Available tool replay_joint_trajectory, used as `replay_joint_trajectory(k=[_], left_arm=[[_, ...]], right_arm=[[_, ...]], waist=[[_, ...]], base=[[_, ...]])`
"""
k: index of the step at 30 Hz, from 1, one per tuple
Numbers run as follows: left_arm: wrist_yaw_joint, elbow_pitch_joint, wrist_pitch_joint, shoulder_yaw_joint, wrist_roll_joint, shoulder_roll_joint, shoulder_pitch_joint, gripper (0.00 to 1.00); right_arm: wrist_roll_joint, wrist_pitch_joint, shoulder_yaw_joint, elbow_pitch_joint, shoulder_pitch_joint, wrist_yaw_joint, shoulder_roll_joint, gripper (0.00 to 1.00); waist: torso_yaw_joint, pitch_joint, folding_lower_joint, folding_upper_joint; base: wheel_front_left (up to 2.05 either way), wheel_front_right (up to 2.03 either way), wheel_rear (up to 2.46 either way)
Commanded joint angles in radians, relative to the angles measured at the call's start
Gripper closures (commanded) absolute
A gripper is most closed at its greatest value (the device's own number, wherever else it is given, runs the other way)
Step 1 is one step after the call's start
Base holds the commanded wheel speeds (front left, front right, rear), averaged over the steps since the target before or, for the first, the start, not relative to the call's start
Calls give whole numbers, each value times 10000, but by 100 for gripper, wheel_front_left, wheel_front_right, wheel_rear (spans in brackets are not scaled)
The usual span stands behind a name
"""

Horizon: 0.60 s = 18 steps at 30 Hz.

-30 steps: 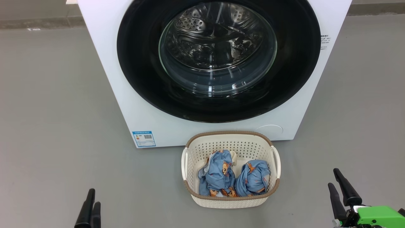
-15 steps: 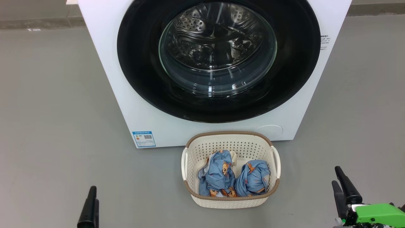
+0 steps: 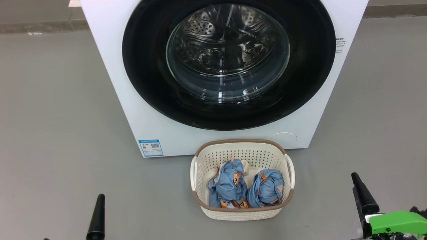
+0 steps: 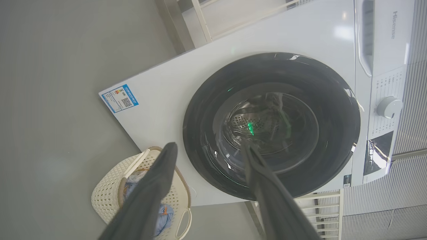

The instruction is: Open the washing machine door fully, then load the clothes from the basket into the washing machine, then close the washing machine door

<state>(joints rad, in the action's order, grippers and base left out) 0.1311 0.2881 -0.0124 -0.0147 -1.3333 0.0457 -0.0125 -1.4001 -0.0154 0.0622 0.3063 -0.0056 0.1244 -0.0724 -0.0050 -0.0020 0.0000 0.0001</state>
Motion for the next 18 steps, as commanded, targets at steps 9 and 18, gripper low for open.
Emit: replay_joint_trajectory(k=[9,18], left_arm=[[-1,-365,331,48,1279,238,-291,0],[-2,-350,597,156,2522,302,-286,0]], right_arm=[[1089,349,-363,-344,-414,24,-438,0],[2032,616,-624,-357,-459,29,-695,0]], waist=[[-39,-29,0,-1],[-49,-77,0,-1]], base=[[0,0,0],[0,0,0]])
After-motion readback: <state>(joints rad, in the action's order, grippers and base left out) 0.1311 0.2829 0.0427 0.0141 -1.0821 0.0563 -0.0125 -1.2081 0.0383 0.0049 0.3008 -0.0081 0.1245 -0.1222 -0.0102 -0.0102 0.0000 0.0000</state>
